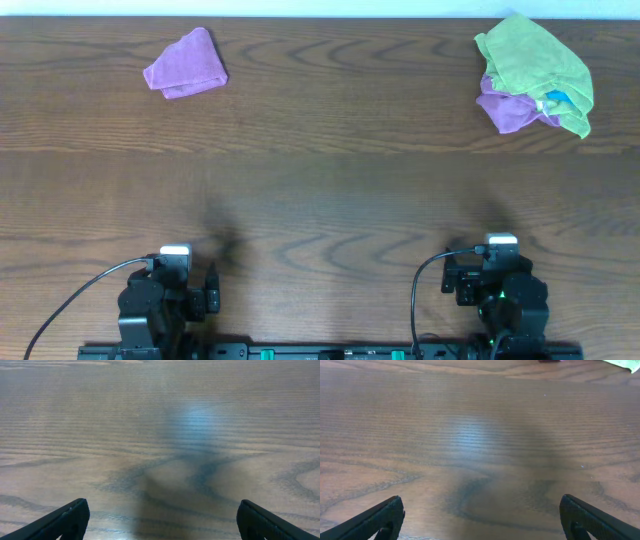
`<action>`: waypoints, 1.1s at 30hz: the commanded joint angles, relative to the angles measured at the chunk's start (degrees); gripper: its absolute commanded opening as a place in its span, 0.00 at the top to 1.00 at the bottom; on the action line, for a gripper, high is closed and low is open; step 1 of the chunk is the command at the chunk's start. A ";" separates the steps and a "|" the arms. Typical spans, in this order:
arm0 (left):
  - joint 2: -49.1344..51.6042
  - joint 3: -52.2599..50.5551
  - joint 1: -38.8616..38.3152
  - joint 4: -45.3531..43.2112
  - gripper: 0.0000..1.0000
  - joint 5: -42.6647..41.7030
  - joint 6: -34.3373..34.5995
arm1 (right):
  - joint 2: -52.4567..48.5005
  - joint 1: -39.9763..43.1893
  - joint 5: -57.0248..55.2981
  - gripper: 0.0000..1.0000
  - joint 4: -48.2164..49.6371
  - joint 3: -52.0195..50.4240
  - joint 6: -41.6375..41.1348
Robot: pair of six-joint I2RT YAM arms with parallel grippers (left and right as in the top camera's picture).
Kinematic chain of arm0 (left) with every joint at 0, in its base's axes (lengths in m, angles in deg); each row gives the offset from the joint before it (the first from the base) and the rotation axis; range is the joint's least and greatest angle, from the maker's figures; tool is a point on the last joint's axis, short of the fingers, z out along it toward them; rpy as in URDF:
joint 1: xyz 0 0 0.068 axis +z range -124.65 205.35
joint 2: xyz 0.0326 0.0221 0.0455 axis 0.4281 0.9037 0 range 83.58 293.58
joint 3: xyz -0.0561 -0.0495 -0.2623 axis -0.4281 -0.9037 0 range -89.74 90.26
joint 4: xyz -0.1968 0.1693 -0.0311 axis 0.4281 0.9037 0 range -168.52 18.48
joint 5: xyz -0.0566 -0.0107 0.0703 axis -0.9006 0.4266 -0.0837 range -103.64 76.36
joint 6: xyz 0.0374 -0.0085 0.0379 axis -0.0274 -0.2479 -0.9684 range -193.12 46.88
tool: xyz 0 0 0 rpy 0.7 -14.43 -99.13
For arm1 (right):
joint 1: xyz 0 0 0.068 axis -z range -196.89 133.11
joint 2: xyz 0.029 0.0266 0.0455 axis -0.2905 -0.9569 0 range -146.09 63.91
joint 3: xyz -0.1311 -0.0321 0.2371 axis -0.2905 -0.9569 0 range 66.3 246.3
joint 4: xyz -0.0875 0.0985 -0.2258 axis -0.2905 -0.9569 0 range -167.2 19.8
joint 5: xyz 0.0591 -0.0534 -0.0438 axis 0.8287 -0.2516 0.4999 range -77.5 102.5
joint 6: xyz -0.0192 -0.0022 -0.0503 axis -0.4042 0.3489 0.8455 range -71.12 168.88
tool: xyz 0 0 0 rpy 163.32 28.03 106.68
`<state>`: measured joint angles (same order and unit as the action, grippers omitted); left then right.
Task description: Fold the cloth
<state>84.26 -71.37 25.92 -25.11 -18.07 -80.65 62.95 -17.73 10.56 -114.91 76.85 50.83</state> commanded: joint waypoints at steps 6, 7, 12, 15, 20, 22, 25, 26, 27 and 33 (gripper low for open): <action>-0.48 -0.59 -0.28 3.28 0.05 0.37 -0.63 | 0.63 0.55 -0.22 0.01 0.13 -0.70 0.46; -0.48 -0.59 -0.28 3.28 0.05 0.37 -0.63 | 0.63 0.55 -0.20 0.01 0.15 -0.70 0.46; -0.48 -0.59 -0.28 3.30 0.05 0.37 -0.63 | -2.36 0.55 -0.09 0.01 1.25 1.40 -0.70; -0.48 -0.59 -0.28 3.28 0.05 0.37 -0.63 | -9.18 0.61 -2.62 0.01 1.20 5.79 -3.72; -0.48 -0.59 -0.28 3.28 0.04 0.37 -0.63 | -28.76 3.80 -5.64 0.01 1.22 18.88 -10.88; -0.48 -0.59 -0.28 3.28 0.04 0.37 -0.63 | -36.83 5.70 -5.57 0.01 1.20 25.49 -11.96; -0.48 -0.59 -0.28 3.28 0.05 0.37 -0.63 | -48.24 7.63 -5.64 0.01 0.22 35.95 -12.85; -0.48 -0.59 -0.28 3.28 0.05 0.37 -0.63 | -50.99 8.13 -5.68 0.01 -0.61 38.80 -13.49; -0.48 -0.59 -0.28 3.28 0.05 0.37 -0.63 | -54.49 8.74 -5.81 0.01 -1.70 42.18 -14.40; -0.48 -0.61 -0.28 3.28 0.05 0.37 -0.63 | -70.95 10.71 -5.81 0.01 -4.20 58.12 -15.65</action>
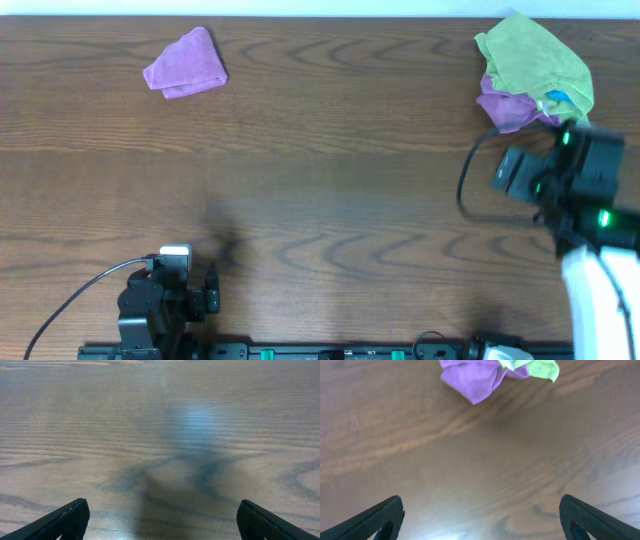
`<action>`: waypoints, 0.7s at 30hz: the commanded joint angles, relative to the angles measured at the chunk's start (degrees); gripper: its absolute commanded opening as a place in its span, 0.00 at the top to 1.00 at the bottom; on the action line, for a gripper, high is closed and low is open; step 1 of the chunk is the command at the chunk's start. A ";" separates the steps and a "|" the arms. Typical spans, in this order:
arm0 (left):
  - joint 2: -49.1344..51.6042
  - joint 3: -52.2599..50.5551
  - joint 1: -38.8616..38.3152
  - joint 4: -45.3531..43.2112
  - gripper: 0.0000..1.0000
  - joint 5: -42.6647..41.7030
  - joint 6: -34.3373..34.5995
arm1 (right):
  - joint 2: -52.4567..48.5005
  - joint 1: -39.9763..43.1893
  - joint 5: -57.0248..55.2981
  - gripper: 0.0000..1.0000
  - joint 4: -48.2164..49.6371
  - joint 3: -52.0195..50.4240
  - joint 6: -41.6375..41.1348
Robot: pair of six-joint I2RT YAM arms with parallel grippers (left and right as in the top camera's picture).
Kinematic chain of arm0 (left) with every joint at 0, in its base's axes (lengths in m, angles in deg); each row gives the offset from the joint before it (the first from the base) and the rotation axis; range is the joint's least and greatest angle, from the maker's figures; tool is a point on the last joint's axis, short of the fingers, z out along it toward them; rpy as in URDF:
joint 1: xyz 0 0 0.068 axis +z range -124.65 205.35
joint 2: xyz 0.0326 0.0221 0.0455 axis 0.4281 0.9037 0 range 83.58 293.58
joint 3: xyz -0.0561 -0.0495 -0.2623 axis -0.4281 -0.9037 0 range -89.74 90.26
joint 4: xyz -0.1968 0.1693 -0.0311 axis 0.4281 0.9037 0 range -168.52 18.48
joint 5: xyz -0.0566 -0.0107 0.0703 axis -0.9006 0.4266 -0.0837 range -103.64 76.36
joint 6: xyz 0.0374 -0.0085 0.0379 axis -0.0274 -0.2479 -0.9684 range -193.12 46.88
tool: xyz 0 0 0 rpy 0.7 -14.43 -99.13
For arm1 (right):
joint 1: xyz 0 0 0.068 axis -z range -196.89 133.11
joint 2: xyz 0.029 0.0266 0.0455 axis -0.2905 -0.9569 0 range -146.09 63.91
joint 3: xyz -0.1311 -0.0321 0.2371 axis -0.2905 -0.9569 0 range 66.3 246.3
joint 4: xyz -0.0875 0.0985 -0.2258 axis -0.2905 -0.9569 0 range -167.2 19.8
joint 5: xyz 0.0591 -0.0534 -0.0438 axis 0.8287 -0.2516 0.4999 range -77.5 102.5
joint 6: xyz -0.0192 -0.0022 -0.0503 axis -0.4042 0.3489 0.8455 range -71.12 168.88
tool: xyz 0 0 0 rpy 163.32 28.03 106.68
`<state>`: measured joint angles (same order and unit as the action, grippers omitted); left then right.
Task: Fold the cloth
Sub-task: 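Reach the right gripper to the green cloth on the top-right pile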
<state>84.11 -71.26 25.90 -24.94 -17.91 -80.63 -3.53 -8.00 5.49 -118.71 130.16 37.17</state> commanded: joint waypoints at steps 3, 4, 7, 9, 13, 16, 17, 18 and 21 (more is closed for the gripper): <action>-0.33 -0.72 -0.26 3.10 0.05 0.22 -0.66 | -12.39 2.19 -0.72 0.01 -0.37 12.31 -2.01; -0.33 -0.72 -0.26 3.10 0.05 0.22 -0.66 | -14.80 2.80 -0.70 0.01 -0.35 14.47 -2.01; -0.33 -0.70 -0.26 3.10 0.05 0.22 -0.66 | -21.14 4.57 0.13 0.01 -0.09 20.02 -1.99; -0.33 -0.72 -0.26 3.10 0.05 0.22 -0.66 | -25.31 5.68 1.09 0.01 0.55 23.50 -1.79; -0.33 -0.70 -0.26 3.10 0.05 0.22 -0.66 | -34.05 8.11 3.72 0.01 1.55 30.75 0.72; -0.33 -0.70 -0.26 3.10 0.05 0.22 -0.66 | -40.11 9.11 5.38 0.01 2.97 34.99 2.82; -0.33 -0.70 -0.26 3.13 0.04 0.22 -0.66 | -41.55 9.16 6.49 0.01 4.61 35.32 4.31; -0.33 -0.70 -0.26 3.10 0.05 0.22 -0.66 | -42.62 9.16 6.91 0.01 6.67 35.23 4.52; -0.33 -0.70 -0.26 3.10 0.05 0.22 -0.66 | -45.33 9.16 5.73 0.01 11.65 35.04 4.52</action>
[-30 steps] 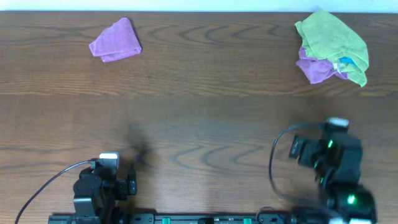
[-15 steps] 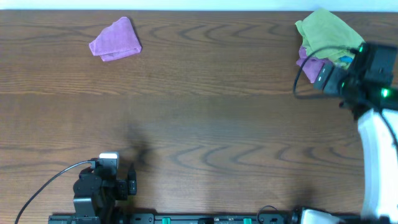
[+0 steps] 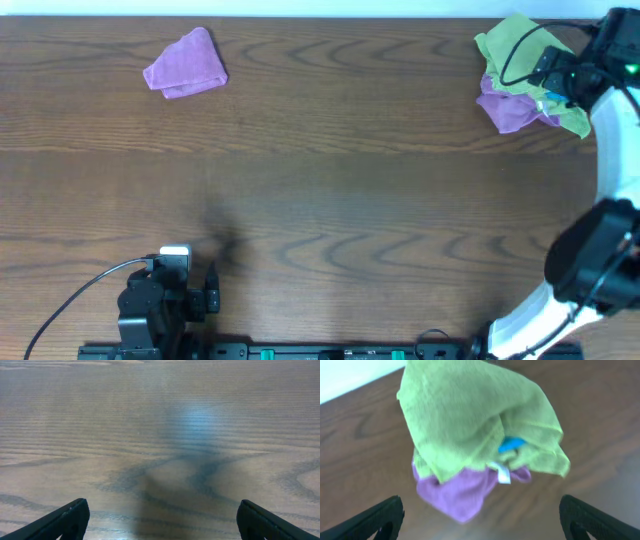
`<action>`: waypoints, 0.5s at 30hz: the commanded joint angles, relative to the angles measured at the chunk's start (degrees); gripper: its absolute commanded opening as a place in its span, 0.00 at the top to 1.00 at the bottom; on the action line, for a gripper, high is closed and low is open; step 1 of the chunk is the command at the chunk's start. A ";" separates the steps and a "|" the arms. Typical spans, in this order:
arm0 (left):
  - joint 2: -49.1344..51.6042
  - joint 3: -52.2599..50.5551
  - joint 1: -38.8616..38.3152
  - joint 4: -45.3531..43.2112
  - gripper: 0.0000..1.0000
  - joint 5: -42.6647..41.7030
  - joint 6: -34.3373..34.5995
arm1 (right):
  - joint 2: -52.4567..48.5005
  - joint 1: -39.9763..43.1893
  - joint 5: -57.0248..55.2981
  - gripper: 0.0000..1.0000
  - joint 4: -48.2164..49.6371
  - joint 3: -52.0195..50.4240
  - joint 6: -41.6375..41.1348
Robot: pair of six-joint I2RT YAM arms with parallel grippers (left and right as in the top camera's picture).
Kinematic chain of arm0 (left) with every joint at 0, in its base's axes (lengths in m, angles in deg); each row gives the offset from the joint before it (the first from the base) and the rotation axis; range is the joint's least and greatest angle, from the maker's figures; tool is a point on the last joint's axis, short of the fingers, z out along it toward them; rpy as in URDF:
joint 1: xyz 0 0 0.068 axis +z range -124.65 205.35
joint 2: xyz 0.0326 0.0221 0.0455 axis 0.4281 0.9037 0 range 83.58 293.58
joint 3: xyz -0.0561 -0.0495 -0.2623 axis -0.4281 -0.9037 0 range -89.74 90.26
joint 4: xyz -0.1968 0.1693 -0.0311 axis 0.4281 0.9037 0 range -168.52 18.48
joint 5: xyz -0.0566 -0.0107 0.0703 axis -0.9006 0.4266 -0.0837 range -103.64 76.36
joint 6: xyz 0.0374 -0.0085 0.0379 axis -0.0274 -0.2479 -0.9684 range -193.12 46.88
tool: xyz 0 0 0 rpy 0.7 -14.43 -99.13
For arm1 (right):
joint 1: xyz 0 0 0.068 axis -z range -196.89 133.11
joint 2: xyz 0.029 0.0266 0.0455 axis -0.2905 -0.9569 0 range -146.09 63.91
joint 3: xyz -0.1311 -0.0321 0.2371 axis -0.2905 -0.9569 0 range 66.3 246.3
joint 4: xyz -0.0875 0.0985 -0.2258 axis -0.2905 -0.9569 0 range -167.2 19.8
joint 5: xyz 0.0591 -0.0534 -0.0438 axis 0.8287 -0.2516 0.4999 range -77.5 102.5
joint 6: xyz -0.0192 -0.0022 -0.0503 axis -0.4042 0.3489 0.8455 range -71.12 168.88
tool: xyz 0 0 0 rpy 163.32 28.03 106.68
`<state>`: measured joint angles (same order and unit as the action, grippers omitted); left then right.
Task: Fold the cloth
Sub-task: 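Reach the right gripper to the green cloth on the top-right pile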
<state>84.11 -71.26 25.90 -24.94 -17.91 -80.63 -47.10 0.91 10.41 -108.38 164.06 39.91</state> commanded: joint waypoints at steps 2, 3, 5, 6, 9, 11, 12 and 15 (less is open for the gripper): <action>-0.33 -0.72 -0.26 3.10 0.05 0.24 -0.66 | -3.76 0.24 0.55 0.01 1.66 1.11 1.97; -0.33 -0.70 -0.26 3.10 0.05 0.22 -0.66 | -4.85 0.24 0.61 0.01 3.17 1.03 1.97; -0.33 -0.70 -0.26 3.13 0.05 0.22 -0.66 | -6.95 0.22 2.29 0.01 6.91 1.03 1.97; -0.33 -0.70 -0.26 3.10 0.05 0.22 -0.66 | -7.58 0.22 3.06 0.01 8.13 1.03 1.97; -0.33 -0.70 -0.26 3.10 0.05 0.22 -0.66 | -9.86 0.17 6.32 0.02 12.07 1.03 1.70; -0.33 -0.70 -0.26 3.10 0.05 0.22 -0.66 | -11.10 0.17 7.37 0.08 13.84 1.03 0.57; -0.33 -0.70 -0.26 3.10 0.05 0.24 -0.66 | -11.69 0.17 7.52 0.11 14.40 1.03 -0.33; -0.33 -0.70 -0.26 3.13 0.05 0.22 -0.66 | -12.87 0.13 8.11 0.15 15.96 1.03 -1.31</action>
<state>84.11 -71.26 25.90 -24.94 -17.91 -80.63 -59.01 0.89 16.79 -93.08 164.08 40.06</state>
